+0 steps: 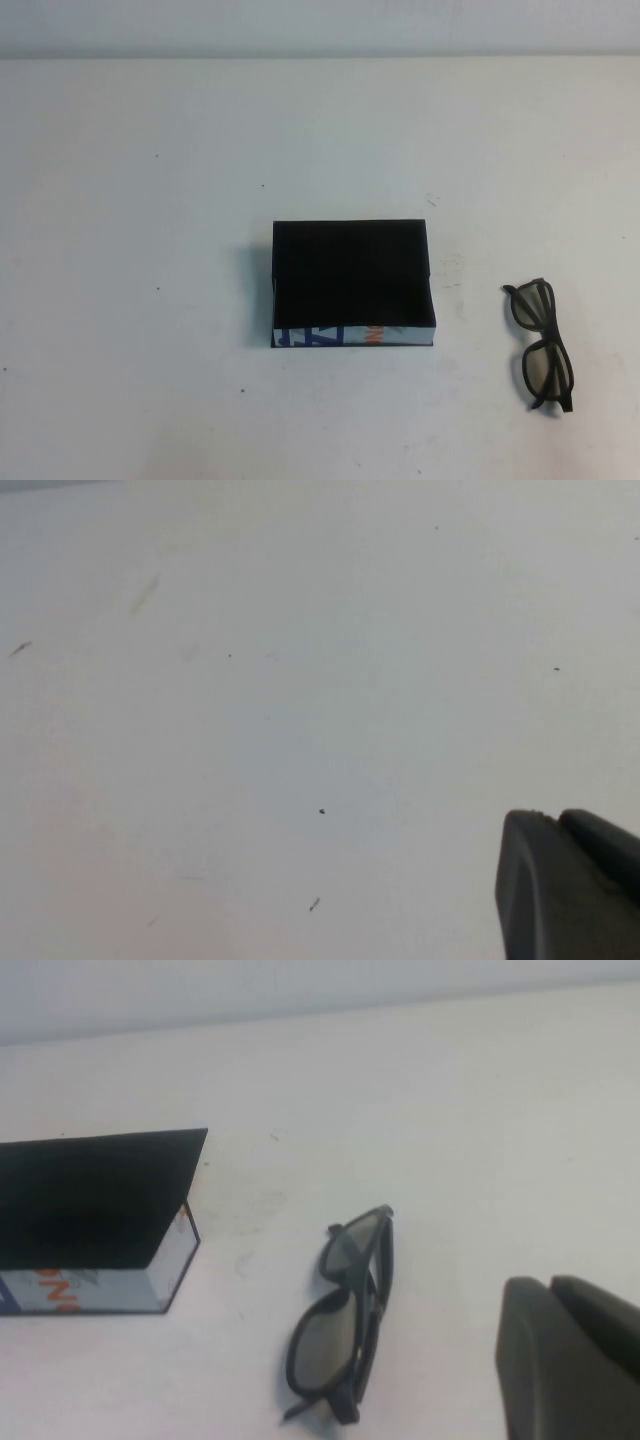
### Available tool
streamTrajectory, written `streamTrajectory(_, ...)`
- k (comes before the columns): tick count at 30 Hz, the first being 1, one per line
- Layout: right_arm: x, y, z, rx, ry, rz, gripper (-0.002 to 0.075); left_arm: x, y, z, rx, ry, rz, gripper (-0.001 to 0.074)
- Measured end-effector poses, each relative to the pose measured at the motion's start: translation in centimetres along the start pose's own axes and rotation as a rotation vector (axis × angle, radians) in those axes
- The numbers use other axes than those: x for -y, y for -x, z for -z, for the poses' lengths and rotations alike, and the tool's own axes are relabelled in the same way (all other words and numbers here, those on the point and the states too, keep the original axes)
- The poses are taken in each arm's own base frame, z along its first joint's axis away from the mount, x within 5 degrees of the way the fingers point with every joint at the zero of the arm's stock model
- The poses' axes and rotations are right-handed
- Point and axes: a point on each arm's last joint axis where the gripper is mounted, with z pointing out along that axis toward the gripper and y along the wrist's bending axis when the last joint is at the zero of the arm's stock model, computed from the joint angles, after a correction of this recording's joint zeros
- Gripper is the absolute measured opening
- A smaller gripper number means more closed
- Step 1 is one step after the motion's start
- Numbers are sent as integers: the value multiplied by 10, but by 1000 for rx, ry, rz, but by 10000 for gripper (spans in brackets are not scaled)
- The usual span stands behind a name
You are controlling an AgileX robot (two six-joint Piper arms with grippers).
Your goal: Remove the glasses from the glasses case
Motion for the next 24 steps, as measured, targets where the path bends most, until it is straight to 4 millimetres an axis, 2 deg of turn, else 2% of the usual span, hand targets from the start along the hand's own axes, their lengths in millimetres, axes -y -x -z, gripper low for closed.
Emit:
streamTrajectory(5, 2, -6, 2, -58, -18, -34, -16, 0, 0, 0, 0, 0, 0, -5)
streamTrajectory(14, 7, -6, 2, -50, -105, -49, -16, 0, 0, 0, 0, 0, 0, -5)
streamTrajectory(24, 4, -7, 2, -62, -59, -47, -16, 0, 0, 0, 0, 0, 0, -5)
